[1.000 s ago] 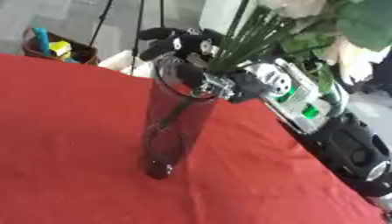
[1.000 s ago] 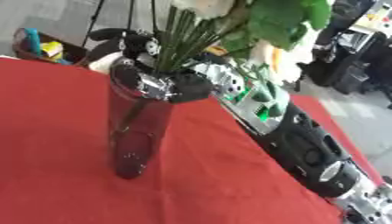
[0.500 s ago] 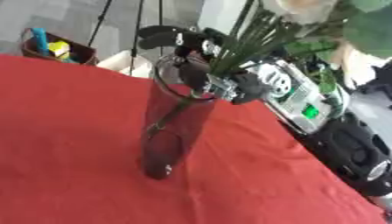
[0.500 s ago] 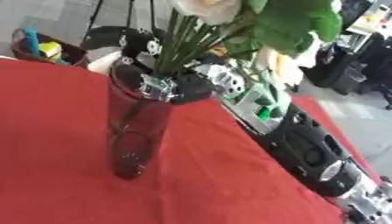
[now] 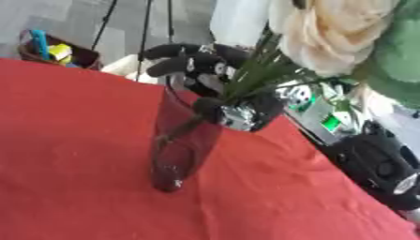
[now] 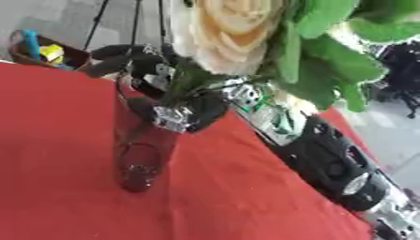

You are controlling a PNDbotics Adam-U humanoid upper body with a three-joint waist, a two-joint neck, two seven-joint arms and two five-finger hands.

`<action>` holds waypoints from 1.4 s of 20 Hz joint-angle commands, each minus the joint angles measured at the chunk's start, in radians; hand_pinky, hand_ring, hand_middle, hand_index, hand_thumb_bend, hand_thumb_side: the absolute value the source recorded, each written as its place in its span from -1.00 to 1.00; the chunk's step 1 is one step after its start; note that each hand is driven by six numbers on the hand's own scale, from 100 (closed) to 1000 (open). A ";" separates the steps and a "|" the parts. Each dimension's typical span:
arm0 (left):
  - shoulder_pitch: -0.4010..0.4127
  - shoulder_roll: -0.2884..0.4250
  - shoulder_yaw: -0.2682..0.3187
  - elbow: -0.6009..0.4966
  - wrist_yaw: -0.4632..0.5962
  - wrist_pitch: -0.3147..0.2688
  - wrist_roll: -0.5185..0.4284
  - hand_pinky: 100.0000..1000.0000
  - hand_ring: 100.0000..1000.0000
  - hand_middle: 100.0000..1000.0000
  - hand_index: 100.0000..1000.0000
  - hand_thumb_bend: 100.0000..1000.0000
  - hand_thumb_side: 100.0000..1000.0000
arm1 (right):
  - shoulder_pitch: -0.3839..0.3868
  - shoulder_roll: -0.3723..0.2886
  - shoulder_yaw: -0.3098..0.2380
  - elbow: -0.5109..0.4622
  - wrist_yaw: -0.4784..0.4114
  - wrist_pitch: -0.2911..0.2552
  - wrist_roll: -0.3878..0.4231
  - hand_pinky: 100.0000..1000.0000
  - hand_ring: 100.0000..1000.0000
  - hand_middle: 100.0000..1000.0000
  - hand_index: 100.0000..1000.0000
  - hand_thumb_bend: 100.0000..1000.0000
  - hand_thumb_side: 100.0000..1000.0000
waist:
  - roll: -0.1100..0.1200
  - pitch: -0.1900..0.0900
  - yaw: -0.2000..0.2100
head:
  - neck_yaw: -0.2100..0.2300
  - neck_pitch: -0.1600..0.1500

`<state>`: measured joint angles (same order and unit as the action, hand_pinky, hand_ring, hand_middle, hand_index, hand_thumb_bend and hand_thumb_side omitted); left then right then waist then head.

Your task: Arrange flowers into the vase.

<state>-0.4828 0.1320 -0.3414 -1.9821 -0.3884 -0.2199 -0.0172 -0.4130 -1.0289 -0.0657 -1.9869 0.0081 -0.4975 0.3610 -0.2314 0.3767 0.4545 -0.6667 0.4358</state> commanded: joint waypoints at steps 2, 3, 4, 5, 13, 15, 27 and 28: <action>-0.008 0.009 -0.014 -0.018 -0.001 0.000 -0.006 -0.06 0.43 0.41 0.43 -1.00 0.42 | -0.006 -0.043 -0.007 -0.013 0.004 0.000 -0.025 1.00 1.00 -0.81 0.92 -1.00 1.00 | 0.006 -0.018 -0.003 | -0.007 -0.015; -0.009 0.009 -0.014 -0.018 0.000 0.000 -0.006 -0.06 0.43 0.41 0.43 -1.00 0.42 | -0.005 -0.044 -0.007 -0.013 0.002 -0.001 -0.032 1.00 1.00 -0.80 0.93 -1.00 1.00 | 0.006 -0.019 -0.003 | -0.008 -0.016; -0.009 0.009 -0.014 -0.018 0.000 0.000 -0.006 -0.06 0.43 0.41 0.43 -1.00 0.42 | -0.004 -0.045 -0.008 -0.013 0.001 -0.003 -0.040 1.00 1.00 -0.79 0.93 -0.97 1.00 | 0.006 -0.019 -0.003 | -0.009 -0.017; -0.010 0.009 -0.014 -0.018 0.000 0.000 -0.007 -0.06 0.43 0.41 0.43 -1.00 0.41 | -0.004 -0.047 -0.010 -0.013 0.002 -0.007 -0.048 1.00 1.00 -0.79 0.92 -0.93 1.00 | 0.005 -0.019 -0.004 | -0.010 -0.019; -0.011 0.006 -0.014 -0.018 0.004 0.002 -0.010 -0.06 0.43 0.42 0.43 -1.00 0.42 | 0.018 -0.063 -0.015 -0.013 0.078 -0.034 -0.079 1.00 1.00 -0.83 0.94 -0.80 1.00 | 0.005 -0.021 -0.006 | -0.017 -0.022; -0.012 0.005 -0.014 -0.018 0.005 0.003 -0.012 -0.06 0.43 0.42 0.43 -1.00 0.42 | 0.025 -0.063 -0.010 -0.013 0.093 -0.036 -0.072 1.00 1.00 -0.82 0.95 -0.80 1.00 | 0.005 -0.020 -0.006 | -0.018 -0.024; -0.011 0.001 -0.016 -0.018 0.006 0.007 -0.021 -0.06 0.43 0.42 0.43 -1.00 0.43 | 0.026 -0.056 -0.011 -0.013 -0.014 -0.052 -0.114 1.00 1.00 -0.66 0.99 -0.79 1.00 | 0.005 -0.019 -0.011 | -0.022 -0.029; -0.011 0.001 -0.017 -0.018 0.007 0.007 -0.022 -0.06 0.43 0.42 0.43 -1.00 0.43 | 0.026 -0.056 -0.011 -0.013 -0.026 -0.053 -0.129 1.00 1.00 -0.65 1.00 -0.80 1.00 | 0.005 -0.019 -0.011 | -0.023 -0.030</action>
<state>-0.4833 0.1318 -0.3416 -1.9821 -0.3865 -0.2117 -0.0344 -0.3783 -1.0524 -0.0610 -1.9869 0.0051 -0.5496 0.2503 -0.2355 0.3767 0.4469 -0.6846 0.4200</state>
